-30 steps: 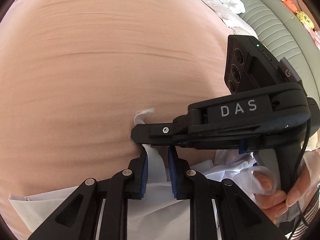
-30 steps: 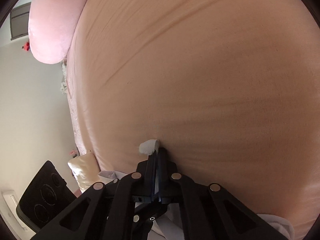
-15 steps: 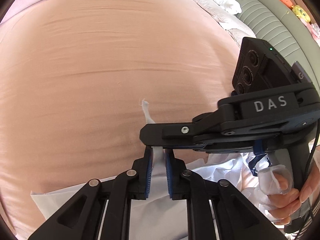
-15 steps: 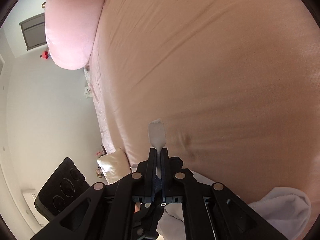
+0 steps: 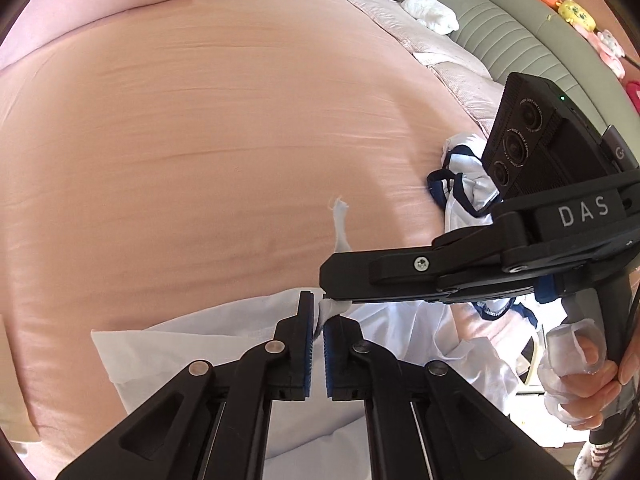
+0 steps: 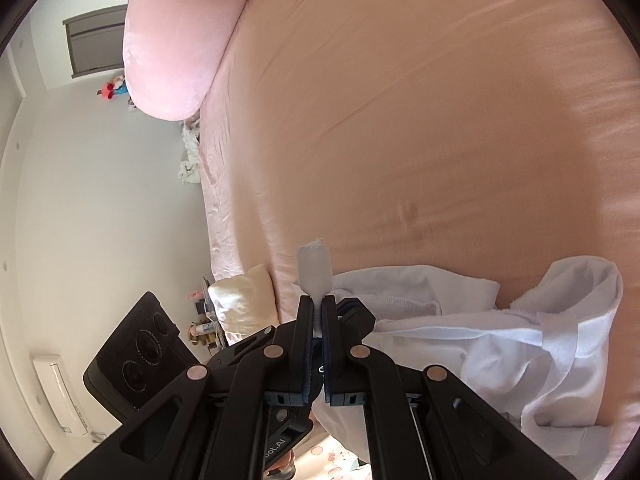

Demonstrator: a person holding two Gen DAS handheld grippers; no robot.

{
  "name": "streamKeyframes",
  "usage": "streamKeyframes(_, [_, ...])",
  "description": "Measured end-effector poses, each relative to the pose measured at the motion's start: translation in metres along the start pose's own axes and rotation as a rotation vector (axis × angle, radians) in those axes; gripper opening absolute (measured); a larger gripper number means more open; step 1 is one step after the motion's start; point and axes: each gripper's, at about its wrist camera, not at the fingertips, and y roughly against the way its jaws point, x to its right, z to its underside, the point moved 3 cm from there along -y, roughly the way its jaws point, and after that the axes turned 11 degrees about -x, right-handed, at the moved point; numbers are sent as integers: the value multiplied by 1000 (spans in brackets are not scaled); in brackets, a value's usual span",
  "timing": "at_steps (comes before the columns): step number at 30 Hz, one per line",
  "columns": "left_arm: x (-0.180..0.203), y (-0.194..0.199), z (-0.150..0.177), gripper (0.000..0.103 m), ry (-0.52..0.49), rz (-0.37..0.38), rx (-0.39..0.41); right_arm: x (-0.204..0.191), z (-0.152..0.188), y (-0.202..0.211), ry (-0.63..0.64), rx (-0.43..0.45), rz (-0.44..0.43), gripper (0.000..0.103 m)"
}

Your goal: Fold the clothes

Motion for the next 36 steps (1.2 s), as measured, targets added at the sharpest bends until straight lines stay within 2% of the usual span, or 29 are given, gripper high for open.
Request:
streamKeyframes(4, [-66,-15,-36,3,-4,-13,-13,7,17,6,1,16,7,1])
streamKeyframes(9, [-80,-10,-27,4,47,44,-18,10,24,4,9,32,3,1])
streamKeyframes(14, [-99,0,-19,4,107,195,-102,13,24,2,2,35,-3,1])
streamKeyframes(18, [-110,10,-15,4,137,263,-71,13,27,11,15,36,18,1])
streamKeyframes(23, [-115,-8,-6,4,152,256,-139,8,32,11,29,35,3,1])
streamKeyframes(27, [-114,-28,-13,4,186,271,-158,13,39,11,26,52,52,1])
streamKeyframes(32, [-114,-45,-27,4,227,286,-147,34,47,12,-46,98,24,1])
streamKeyframes(36, [-121,-56,-33,4,275,303,-157,63,55,9,-203,171,-113,2])
